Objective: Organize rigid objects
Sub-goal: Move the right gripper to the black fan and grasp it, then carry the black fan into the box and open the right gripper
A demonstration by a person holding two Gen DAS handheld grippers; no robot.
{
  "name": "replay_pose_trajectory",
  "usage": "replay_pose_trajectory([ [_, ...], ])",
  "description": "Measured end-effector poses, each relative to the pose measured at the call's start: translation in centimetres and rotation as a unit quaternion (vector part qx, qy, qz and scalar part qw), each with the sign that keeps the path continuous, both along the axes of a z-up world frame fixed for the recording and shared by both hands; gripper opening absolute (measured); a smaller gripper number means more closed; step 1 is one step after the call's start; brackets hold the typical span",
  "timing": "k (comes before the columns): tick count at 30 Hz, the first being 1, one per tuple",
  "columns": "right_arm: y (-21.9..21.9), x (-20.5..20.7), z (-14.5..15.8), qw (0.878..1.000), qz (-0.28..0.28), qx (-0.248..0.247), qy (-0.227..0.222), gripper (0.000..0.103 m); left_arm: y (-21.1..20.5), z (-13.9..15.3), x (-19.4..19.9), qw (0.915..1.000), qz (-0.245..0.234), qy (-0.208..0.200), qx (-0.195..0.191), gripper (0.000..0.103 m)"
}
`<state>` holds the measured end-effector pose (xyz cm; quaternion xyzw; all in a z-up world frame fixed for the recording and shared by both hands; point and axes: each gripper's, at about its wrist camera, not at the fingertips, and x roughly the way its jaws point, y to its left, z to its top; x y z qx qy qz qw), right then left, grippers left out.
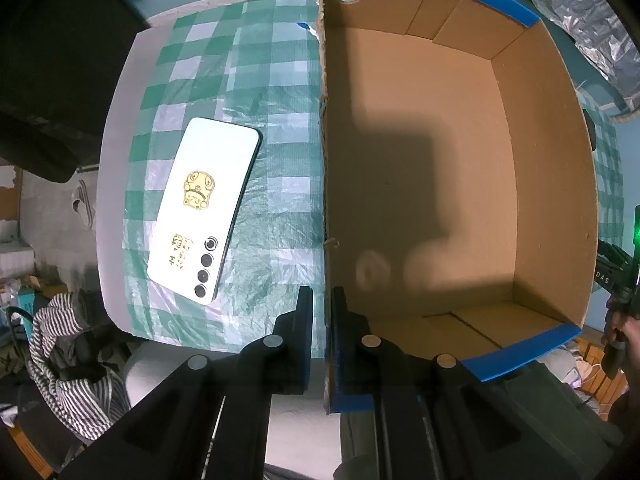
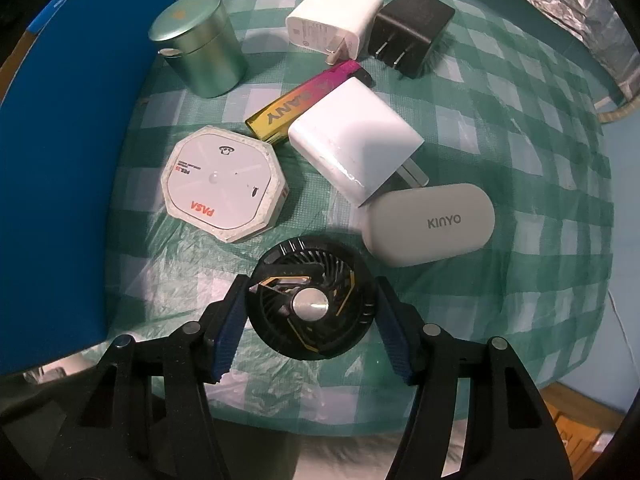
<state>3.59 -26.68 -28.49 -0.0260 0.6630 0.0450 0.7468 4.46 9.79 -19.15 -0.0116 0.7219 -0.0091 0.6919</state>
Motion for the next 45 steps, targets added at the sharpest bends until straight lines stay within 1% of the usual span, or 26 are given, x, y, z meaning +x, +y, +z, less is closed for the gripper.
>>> replay_pose_trajectory([
  [9,0.6,-0.2,0.0,1.000,0.015,-0.007,-0.003,0.061,0.2,-0.1,0.1,1.0000,0.006,0.003,-0.002,0.008],
  [14,0.6,-0.2,1.0,1.000,0.018,-0.007,-0.010,0.061,0.2,-0.2,-0.1,0.9999,0.010,0.005,-0.007,0.008],
  [19,1.1,-0.4,3.2,1.000,0.022,0.003,-0.020,0.061,-0.1,-0.2,-0.2,1.0000,0.006,0.004,-0.006,0.008],
  [20,1.2,-0.4,3.7,0.999,0.024,-0.003,-0.028,0.061,-0.2,-0.2,-0.2,1.0000,0.004,0.004,-0.006,0.008],
  [25,2.6,0.3,6.0,0.999,0.037,0.000,-0.039,0.061,-0.5,-0.1,-0.1,1.0000,-0.001,0.004,-0.006,0.008],
  [29,2.9,1.6,7.9,0.997,0.048,0.011,-0.051,0.061,-0.5,-0.1,-0.1,1.0000,-0.003,0.005,-0.006,0.008],
  [31,3.6,2.5,9.3,0.997,0.058,0.012,-0.055,0.061,-0.5,-0.1,-0.1,1.0000,-0.004,0.004,-0.008,0.008],
  [34,4.7,3.5,10.4,0.995,0.073,0.014,-0.061,0.061,-0.5,0.0,-0.1,1.0000,-0.005,0.004,-0.006,0.008],
  [39,6.5,5.1,12.8,0.992,0.097,0.031,-0.073,0.061,-0.5,-0.1,-0.1,1.0000,-0.005,0.005,-0.006,0.006],
  [43,8.2,6.8,13.7,0.989,0.115,0.044,-0.078,0.062,-0.5,-0.1,0.0,1.0000,-0.004,0.005,-0.004,0.005],
  [45,9.4,7.8,14.1,0.987,0.128,0.043,-0.083,0.062,-0.5,-0.2,0.0,1.0000,-0.003,0.006,-0.004,0.005],
])
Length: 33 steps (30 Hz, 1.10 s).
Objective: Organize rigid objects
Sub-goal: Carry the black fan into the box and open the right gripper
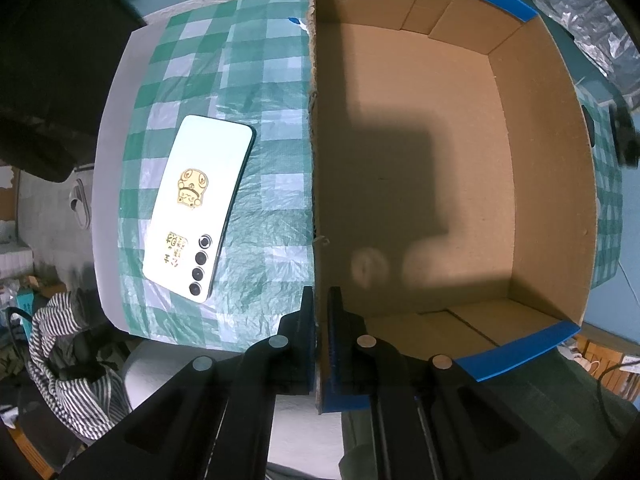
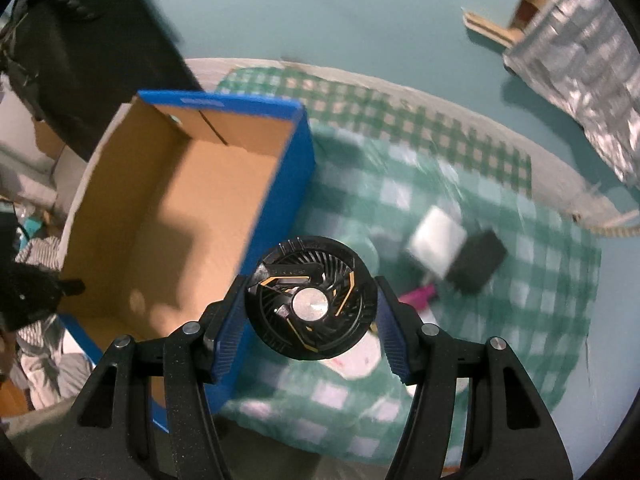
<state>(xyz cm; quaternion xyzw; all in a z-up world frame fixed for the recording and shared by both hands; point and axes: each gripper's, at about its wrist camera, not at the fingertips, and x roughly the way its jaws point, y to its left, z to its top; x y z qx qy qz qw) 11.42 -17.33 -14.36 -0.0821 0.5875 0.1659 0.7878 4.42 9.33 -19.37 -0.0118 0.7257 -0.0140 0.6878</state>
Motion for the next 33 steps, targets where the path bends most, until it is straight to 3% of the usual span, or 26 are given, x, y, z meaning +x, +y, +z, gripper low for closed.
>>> replay_pose_trajectory([
  [7,4.6,2.4,0.6,0.999,0.052,-0.004,-0.010,0.061,0.1,-0.5,0.0,1.0000,0.004,0.008,0.001,0.005],
  [16,9.0,5.3,-1.9,0.995,0.097,-0.024,0.007,0.062,0.2,-0.8,-0.1,0.9999,0.003,0.013,0.002,0.005],
  [33,11.1,7.6,-6.2,0.992,0.107,-0.052,0.044,0.062,-0.2,-0.6,0.1,0.9999,0.005,0.010,0.006,0.005],
])
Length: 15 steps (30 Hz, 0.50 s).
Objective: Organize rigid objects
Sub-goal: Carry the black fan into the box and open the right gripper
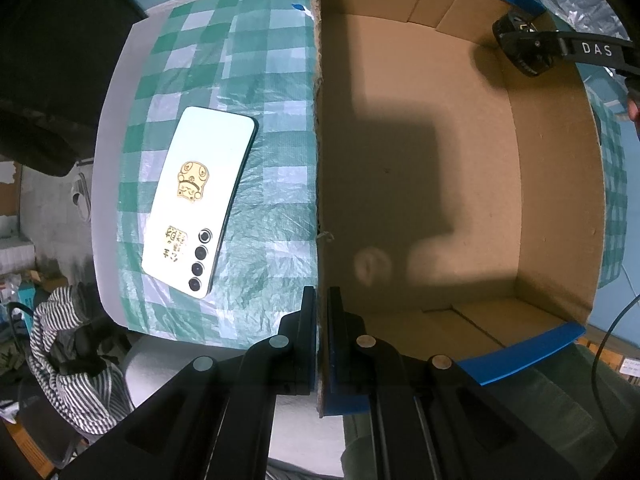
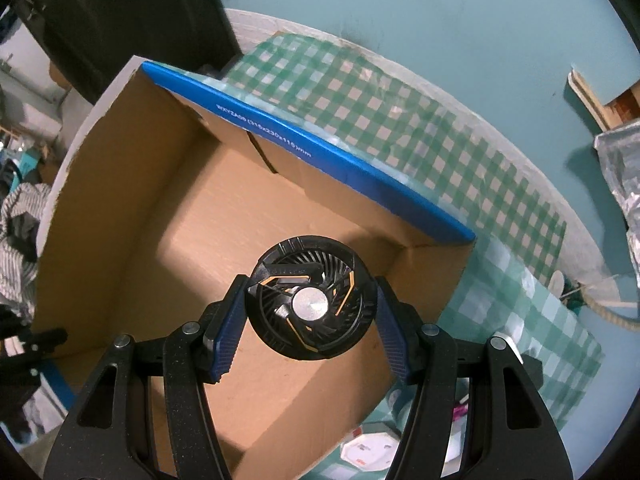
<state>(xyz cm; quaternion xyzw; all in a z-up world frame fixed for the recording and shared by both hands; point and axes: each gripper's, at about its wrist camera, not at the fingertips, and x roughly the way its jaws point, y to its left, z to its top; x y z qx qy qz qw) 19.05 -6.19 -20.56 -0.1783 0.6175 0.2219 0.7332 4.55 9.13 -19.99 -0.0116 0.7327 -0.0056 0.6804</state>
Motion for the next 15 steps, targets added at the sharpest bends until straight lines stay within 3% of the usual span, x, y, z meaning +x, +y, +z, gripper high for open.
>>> replay_pose_trajectory([
  [15,-0.5,0.2,1.0,1.000,-0.010,0.021,-0.002,0.063,-0.2,0.4,-0.2,1.0000,0.001,-0.002,0.004,0.005],
])
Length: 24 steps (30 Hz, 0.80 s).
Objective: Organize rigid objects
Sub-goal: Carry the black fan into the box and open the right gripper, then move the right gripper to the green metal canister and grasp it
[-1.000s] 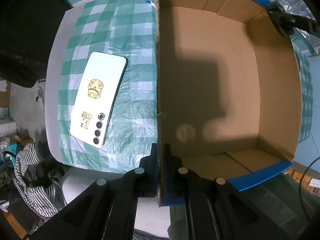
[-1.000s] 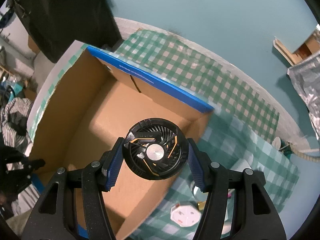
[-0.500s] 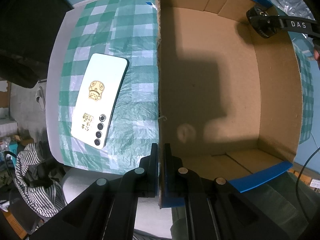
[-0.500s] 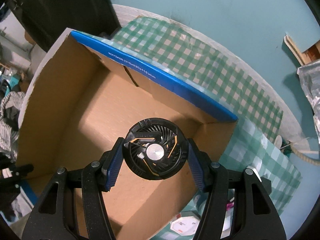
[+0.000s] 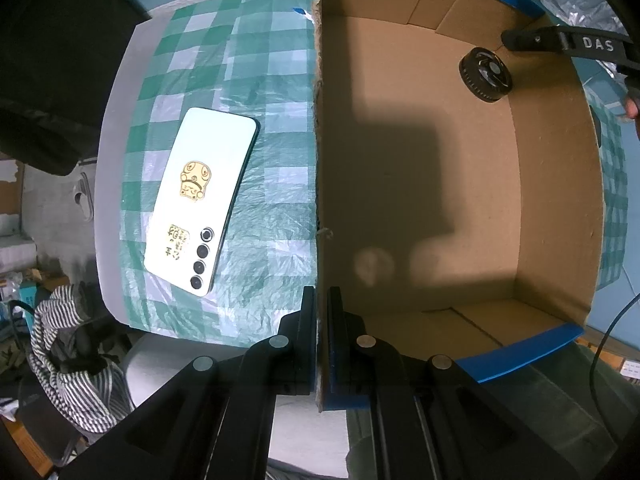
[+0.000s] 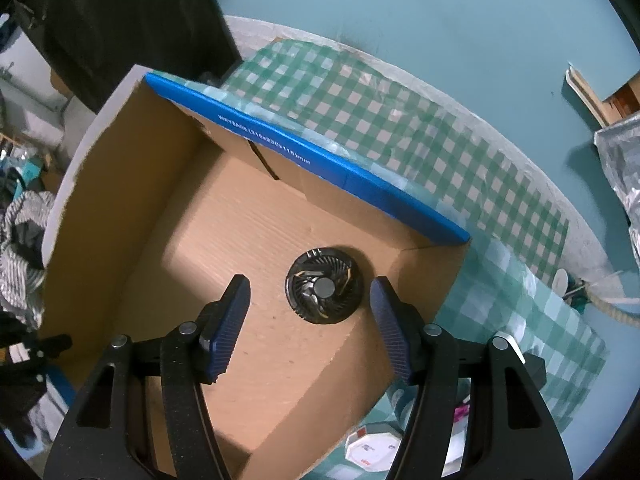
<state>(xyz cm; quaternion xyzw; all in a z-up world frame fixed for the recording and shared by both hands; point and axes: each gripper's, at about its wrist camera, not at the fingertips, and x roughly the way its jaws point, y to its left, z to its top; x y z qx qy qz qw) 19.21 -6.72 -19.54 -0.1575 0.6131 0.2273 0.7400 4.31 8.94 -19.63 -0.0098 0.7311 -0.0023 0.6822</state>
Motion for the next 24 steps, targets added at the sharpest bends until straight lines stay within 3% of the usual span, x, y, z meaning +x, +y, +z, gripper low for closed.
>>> replay_pose_trajectory([
  [4,-0.6,-0.3,1.3,1.000,-0.008,0.018,-0.006,0.065,0.0,0.1,-0.1,1.0000,0.000,-0.001,0.000,0.005],
  [7,-1.2,-0.7,2.5,1.000,-0.008,0.023,-0.012,0.072,0.1,0.1,-0.1,1.0000,-0.001,-0.002,0.000,0.005],
  [24,-8.3,-3.1,7.9,0.998,-0.044,0.026,-0.045,0.072,0.1,0.3,-0.2,1.0000,-0.005,-0.007,0.000,0.005],
])
